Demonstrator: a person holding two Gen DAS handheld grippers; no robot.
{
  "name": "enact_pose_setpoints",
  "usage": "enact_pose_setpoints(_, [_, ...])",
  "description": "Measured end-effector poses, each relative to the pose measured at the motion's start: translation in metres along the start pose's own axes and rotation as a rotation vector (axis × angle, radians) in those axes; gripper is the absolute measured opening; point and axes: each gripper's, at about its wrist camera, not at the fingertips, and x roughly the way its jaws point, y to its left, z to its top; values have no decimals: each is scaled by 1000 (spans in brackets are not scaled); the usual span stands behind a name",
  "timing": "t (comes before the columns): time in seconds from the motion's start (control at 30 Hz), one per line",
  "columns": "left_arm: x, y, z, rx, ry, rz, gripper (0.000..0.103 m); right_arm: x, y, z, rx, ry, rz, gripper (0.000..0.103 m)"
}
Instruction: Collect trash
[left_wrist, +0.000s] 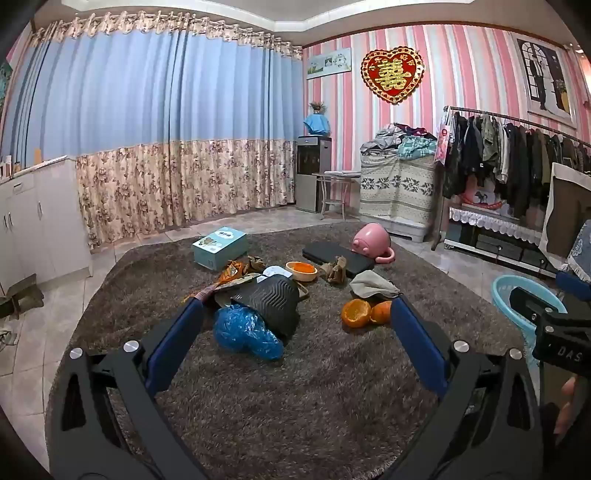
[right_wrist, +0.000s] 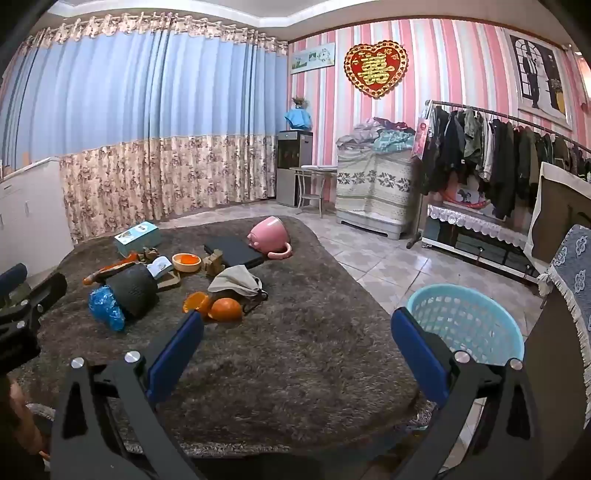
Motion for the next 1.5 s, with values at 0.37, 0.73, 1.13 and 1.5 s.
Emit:
enact_pose_setpoints(0.37, [0,0,0,0,-7,3,98,-1,-1,0,-2,-4,-2,99])
enact_pose_setpoints(0.73, [-3,0,1,-5,-8,2,98,-2,0,1,-4,-6,-3,99])
enact_pose_setpoints(1.13, [-1,0,3,-9,-3,1,98,0,-2,1,-6,-9,-5,99])
enact_pose_setpoints(1.5, [-1,2,2,-12,-5,-1,98,0,-2,1,-5,-8,-6,99])
